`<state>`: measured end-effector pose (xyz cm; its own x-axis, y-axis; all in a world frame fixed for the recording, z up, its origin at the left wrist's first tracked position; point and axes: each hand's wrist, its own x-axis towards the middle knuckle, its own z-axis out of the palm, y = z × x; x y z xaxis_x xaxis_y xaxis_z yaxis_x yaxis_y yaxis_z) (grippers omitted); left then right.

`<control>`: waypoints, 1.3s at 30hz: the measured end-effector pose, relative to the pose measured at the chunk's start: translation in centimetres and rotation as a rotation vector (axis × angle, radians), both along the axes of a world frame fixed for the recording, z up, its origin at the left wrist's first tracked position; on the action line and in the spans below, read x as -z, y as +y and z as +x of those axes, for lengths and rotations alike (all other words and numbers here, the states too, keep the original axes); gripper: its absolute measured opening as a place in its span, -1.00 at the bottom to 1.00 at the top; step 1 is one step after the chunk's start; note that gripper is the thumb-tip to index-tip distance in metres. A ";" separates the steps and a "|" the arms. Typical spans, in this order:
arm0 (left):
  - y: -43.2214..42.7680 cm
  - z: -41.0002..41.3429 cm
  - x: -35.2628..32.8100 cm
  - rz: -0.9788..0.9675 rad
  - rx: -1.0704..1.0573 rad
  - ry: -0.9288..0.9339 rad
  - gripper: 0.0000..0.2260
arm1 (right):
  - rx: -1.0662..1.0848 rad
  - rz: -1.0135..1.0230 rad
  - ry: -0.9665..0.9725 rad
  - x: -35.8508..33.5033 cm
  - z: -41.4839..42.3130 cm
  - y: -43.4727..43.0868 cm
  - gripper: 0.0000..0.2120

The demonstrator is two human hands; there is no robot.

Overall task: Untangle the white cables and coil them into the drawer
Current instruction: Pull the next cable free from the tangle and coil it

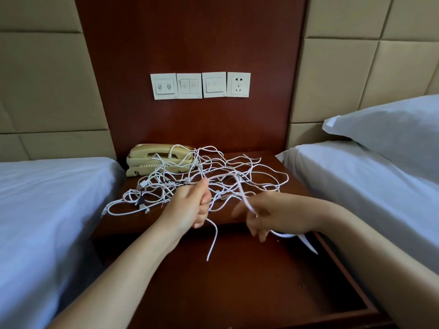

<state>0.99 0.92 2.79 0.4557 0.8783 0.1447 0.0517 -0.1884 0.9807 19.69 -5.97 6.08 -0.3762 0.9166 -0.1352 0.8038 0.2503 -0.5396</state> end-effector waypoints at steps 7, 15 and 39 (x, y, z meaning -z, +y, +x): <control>-0.7 0.6 0.0 -0.003 0.047 0.092 -0.58 | 0.214 0.106 0.671 -0.8 -1.2 -0.6 -0.57; -1.5 0.5 -0.7 -0.178 0.198 -0.032 -0.56 | 0.452 0.712 0.250 0.1 -0.2 0.9 -0.75; -1.0 0.9 -0.6 -0.356 -0.060 -0.555 -0.74 | 0.026 0.566 -0.312 2.4 -5.7 -0.5 -0.77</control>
